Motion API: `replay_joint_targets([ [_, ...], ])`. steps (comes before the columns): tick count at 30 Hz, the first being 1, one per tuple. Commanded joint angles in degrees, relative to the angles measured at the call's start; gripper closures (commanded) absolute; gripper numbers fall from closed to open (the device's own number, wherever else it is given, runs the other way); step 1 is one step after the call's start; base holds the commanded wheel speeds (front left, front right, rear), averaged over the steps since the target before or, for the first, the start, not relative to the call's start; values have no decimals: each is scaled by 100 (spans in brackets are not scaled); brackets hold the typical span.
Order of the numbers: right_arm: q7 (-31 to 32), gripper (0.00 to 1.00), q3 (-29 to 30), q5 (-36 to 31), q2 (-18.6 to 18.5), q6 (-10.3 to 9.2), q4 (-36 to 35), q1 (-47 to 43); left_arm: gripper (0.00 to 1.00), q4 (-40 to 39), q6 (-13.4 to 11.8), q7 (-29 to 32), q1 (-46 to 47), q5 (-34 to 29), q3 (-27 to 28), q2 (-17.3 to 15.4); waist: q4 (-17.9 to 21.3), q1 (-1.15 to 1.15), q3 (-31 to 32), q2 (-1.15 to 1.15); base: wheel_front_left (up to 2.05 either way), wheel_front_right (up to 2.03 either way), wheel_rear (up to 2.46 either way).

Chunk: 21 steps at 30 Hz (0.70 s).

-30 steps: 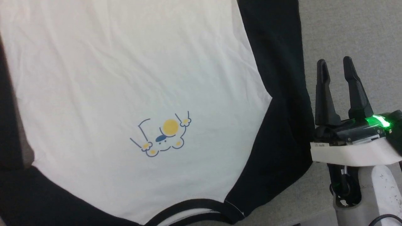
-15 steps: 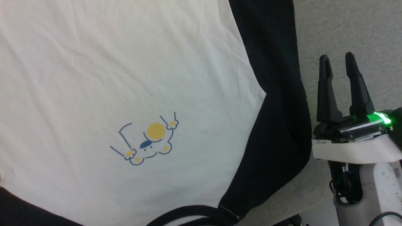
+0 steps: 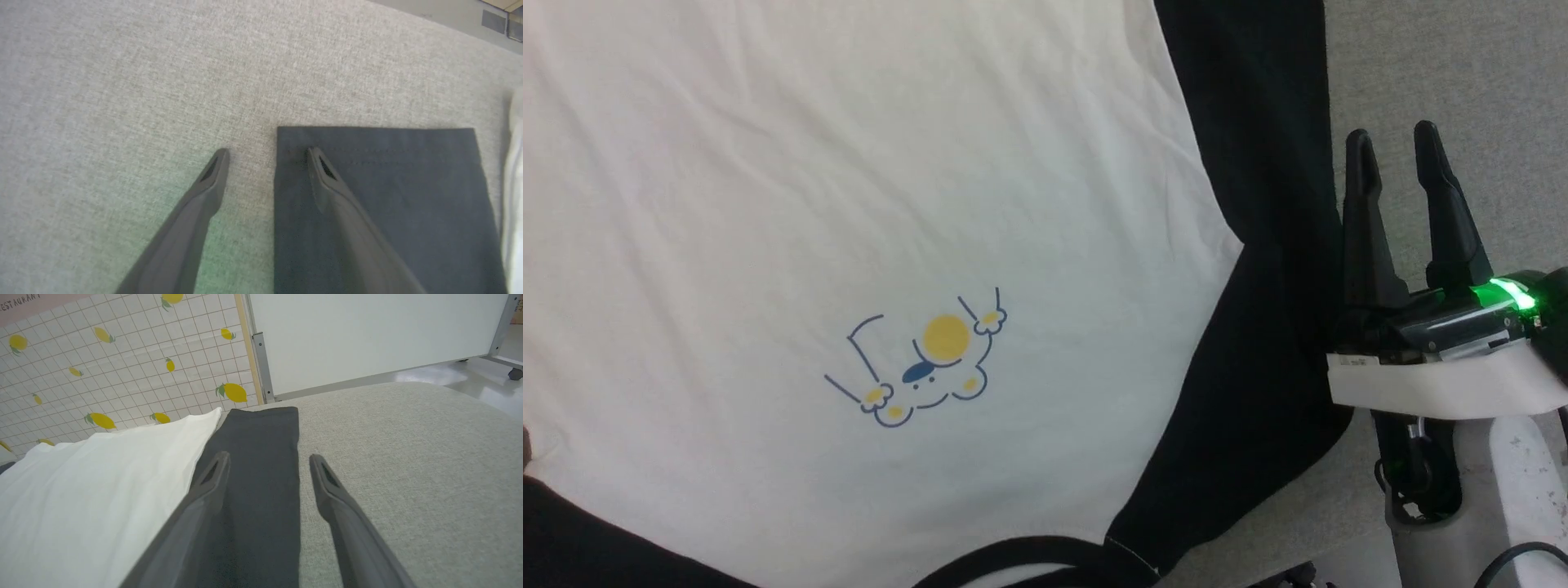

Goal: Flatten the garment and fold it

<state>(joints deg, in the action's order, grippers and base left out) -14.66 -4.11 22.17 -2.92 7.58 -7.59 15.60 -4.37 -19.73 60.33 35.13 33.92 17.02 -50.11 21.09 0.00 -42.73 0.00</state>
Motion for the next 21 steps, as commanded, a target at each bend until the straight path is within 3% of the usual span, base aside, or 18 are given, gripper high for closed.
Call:
replay_joint_targets([
  [1, -33, 0, -7, -11, 4, -9, -20, 103, 0, 134, 17, 28, -141, 88, -53, 169, 52, 0, -85, 0, 0, 0, 0],
  [7, -33, 0, 13, -20, 4, -9, -2, 115, 0, 214, -28, 247, -78, 531, -7, 499, 99, 0, -145, 0, 0, 0, 0],
  [8, -33, 0, 16, -24, 4, -9, 4, 116, 5, 219, -35, 313, -80, 579, -18, 521, 99, 0, -140, 0, 0, 0, 0],
  [9, -33, 0, 23, -28, 4, -9, 11, 118, 100, 200, -47, 438, -81, 669, -40, 555, 99, 0, -121, 0, 0, 0, 0],
  [15, -34, 0, 63, -57, 4, -9, 20, 120, 100, 88, 11, 547, -111, 691, -80, 460, 53, 0, -26, 0, 0, 0, 0],
  [21, -34, 0, 121, -127, 4, -9, 49, 98, 100, 196, 458, -492, -29, 447, 0, 422, -86, 0, 226, 0, 0, 0, 0],
])
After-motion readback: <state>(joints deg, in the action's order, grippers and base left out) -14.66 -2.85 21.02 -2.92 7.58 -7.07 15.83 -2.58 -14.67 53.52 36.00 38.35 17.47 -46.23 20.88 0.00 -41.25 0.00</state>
